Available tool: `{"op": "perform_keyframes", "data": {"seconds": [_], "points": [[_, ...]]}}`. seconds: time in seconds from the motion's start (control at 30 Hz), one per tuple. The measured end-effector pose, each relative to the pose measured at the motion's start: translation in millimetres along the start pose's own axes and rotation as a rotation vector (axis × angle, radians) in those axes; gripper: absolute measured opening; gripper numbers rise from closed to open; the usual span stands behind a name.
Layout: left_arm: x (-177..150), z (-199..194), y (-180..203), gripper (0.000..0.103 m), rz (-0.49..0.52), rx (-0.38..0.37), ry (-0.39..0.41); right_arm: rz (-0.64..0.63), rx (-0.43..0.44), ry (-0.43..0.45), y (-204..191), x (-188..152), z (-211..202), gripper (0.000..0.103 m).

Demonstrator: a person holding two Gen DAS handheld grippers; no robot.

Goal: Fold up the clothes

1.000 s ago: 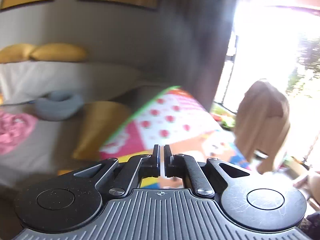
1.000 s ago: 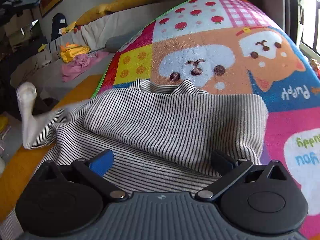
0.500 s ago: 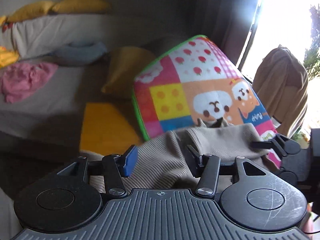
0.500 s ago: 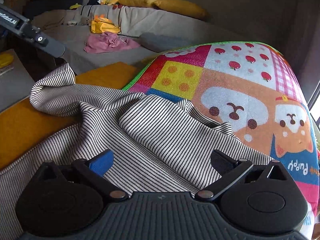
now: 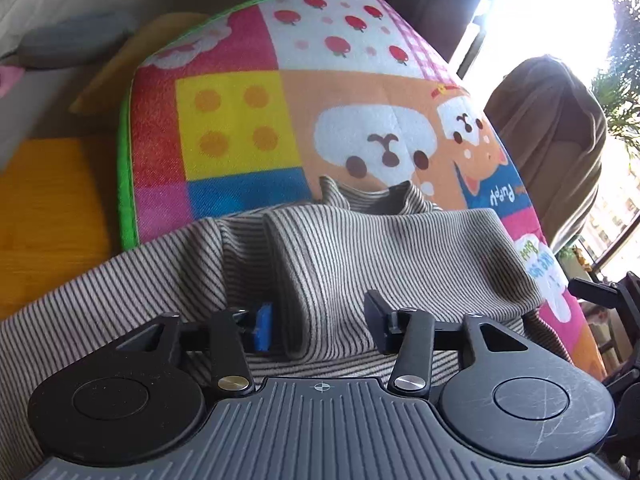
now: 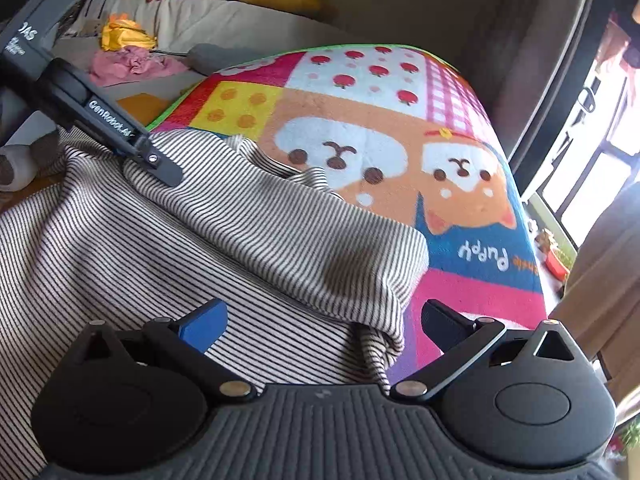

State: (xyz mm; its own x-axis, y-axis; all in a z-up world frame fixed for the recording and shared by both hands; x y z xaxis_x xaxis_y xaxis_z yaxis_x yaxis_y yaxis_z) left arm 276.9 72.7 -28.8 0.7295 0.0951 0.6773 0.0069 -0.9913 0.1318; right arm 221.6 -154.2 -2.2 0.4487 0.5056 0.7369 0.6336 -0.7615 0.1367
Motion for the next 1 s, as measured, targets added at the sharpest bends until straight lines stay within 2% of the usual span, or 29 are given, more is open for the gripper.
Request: {"op": "perform_keyframes", "data": {"seconds": [0.17, 0.27, 0.33, 0.4, 0.43, 0.47, 0.5, 0.53, 0.63, 0.73, 0.83, 0.97, 1.0], "points": [[4.6, -29.8, 0.9, 0.015, 0.118, 0.096, 0.088, 0.04, -0.004, 0.031, 7.9, 2.5, -2.7, 0.103], [0.1, -31.5, -11.1, 0.018, 0.152, 0.156, 0.074, 0.035, 0.02, 0.036, 0.6, 8.1, 2.5, 0.103], [-2.5, -35.3, -18.8, 0.034, 0.14, 0.163, 0.074, 0.031, 0.035, 0.037, -5.4, 12.4, 6.0, 0.103], [-4.6, -41.0, -26.4, 0.043, 0.119, 0.161, 0.08, 0.027, 0.057, 0.044, -13.0, 18.5, 6.3, 0.103], [-5.6, -43.9, -30.1, 0.052, 0.108, 0.16, 0.083, 0.023, 0.076, 0.054, -16.9, 21.7, 3.8, 0.103], [-5.3, -53.9, -34.0, 0.059, 0.098, 0.16, 0.106, 0.022, 0.096, 0.064, -20.3, 24.5, 0.9, 0.103], [-3.9, -69.3, -37.9, 0.072, 0.089, 0.161, 0.144, 0.023, 0.115, 0.074, -22.5, 26.5, -1.9, 0.103], [-4.2, -84.9, -42.3, 0.08, 0.092, 0.182, 0.184, 0.026, 0.124, 0.08, -23.9, 28.1, -3.4, 0.103], [-12.3, -122.8, -58.4, 0.089, 0.138, 0.323, 0.288, 0.048, 0.131, 0.086, -26.8, 31.0, -2.7, 0.103], [-31.0, -125.8, -80.1, 0.093, 0.185, 0.47, 0.269, 0.083, 0.158, 0.088, -31.7, 33.8, 3.1, 0.103], [-47.5, -109.7, -99.4, 0.09, 0.17, 0.513, 0.185, 0.125, 0.27, 0.11, -47.2, 50.8, 8.5, 0.103], [-58.5, -94.3, -119.4, 0.085, 0.131, 0.559, 0.145, 0.212, 0.52, 0.114, -81.6, 96.6, 28.9, 0.103], [-59.4, -93.0, -124.0, 0.082, 0.112, 0.565, 0.143, 0.233, 0.583, 0.108, -91.1, 109.2, 35.5, 0.098]]}}
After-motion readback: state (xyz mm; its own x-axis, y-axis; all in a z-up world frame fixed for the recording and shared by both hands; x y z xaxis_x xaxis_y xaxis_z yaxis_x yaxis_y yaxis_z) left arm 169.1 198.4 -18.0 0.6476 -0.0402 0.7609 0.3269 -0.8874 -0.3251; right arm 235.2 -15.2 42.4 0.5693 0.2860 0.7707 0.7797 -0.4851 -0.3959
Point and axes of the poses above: each gripper's, at about its wrist camera, not at the fingertips, and z roughly the way its jaws point, y to its right, x to its top, the point moved 5 cm from there along z, roughly the way its jaws point, and after that the axes turned 15 degrees about x, right-handed, at the moved point
